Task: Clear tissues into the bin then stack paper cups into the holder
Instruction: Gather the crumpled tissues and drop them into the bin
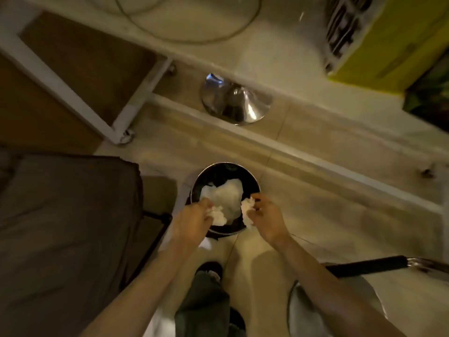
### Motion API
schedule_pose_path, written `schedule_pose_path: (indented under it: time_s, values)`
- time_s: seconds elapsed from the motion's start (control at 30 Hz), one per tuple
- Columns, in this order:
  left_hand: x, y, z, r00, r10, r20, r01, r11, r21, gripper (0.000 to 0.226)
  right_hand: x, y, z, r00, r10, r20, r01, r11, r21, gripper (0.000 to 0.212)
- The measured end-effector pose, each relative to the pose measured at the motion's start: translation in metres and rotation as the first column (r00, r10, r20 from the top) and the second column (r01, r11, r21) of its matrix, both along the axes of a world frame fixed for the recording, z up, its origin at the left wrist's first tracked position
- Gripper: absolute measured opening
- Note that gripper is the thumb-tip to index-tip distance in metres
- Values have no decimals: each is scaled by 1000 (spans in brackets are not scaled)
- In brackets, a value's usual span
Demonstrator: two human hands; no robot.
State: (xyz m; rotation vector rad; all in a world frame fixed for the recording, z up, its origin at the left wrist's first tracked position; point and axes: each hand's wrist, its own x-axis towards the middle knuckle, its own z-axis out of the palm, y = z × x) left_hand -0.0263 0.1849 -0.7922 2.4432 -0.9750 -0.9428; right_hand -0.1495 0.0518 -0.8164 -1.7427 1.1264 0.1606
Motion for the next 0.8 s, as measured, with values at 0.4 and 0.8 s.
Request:
schedule_pose_path:
  time_s: [0.4,0.8]
  values:
    - [13,-25,-119,995,-45,-88,51,996,68,36,33,1,-123,980,141,-138,-139,990,24,60]
    - [15,-11,32,995,-64,-76,63,998,-14,51,25,-1,51,975,219,-46,-223,970,-100,59]
